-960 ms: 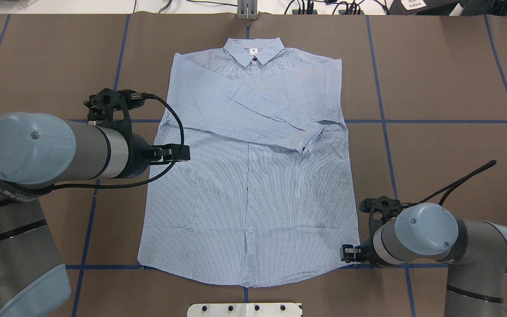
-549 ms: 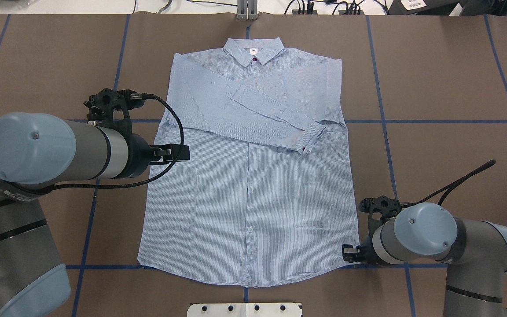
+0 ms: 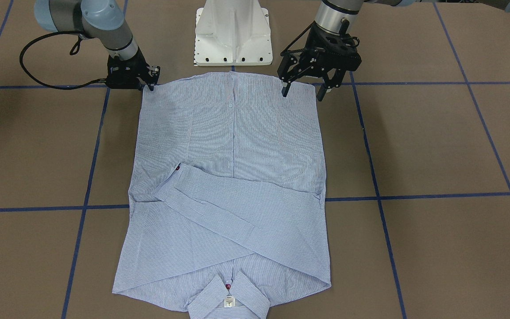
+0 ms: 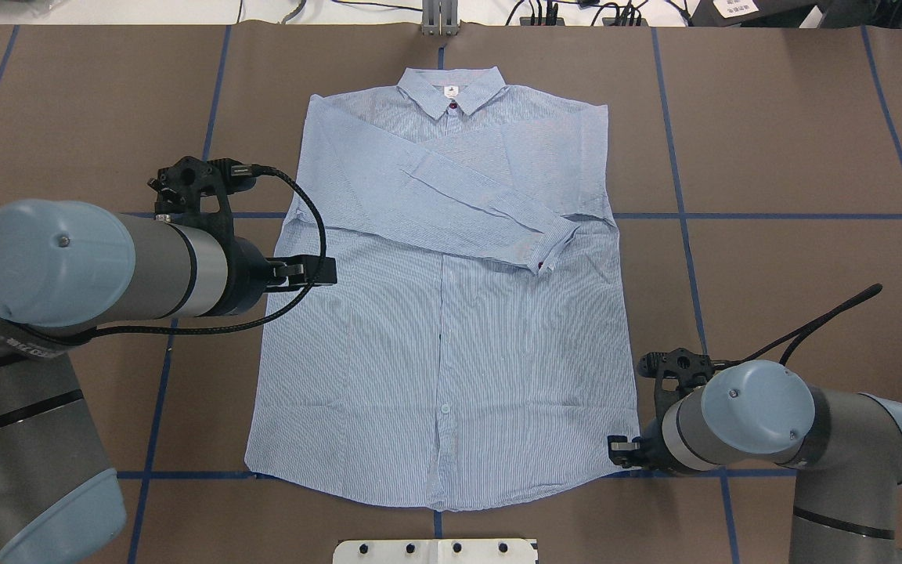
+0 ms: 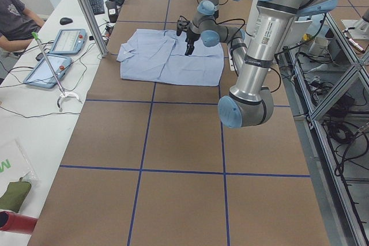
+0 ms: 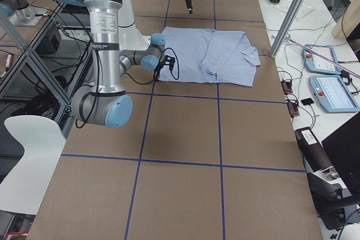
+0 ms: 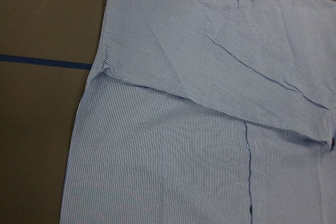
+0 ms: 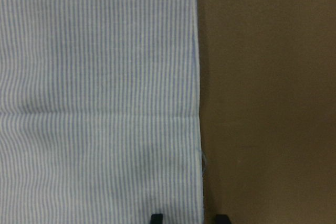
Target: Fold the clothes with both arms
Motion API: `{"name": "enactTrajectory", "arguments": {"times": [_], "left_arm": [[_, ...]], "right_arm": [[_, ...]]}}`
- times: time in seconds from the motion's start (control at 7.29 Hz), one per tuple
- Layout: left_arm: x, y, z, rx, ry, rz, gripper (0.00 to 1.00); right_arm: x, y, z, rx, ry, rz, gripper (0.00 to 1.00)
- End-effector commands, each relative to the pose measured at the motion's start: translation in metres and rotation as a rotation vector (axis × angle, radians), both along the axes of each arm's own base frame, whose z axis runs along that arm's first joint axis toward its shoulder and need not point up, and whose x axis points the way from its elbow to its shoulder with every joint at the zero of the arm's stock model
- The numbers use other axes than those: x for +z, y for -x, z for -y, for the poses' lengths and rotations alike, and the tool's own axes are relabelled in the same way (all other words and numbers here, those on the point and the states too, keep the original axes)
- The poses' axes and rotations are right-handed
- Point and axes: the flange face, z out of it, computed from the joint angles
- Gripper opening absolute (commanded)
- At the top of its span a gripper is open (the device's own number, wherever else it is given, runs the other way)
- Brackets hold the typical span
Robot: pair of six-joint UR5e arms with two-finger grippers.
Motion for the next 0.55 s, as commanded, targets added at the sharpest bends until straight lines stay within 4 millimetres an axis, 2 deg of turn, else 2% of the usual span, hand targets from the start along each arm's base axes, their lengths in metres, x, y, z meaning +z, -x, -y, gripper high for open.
{"name": "enactTrajectory", "arguments": {"times": [0.0, 0.27, 0.41], "left_arm": [[0.0009, -0.0008, 0.0007, -0.002, 0.001, 0.003, 1.00], [0.0003, -0.0004, 0.0005, -0.002, 0.000, 0.001, 1.00], [0.0003, -0.0004, 0.0005, -0.002, 0.000, 0.001, 1.00]], "right_arm": [[0.0001, 0.0001, 0.0002, 0.005, 0.003, -0.001, 0.34], [0.0016, 0.0002, 0.0010, 0.005, 0.003, -0.004, 0.31], [0.0009, 0.0006, 0.0011, 0.007, 0.005, -0.003, 0.20]]}}
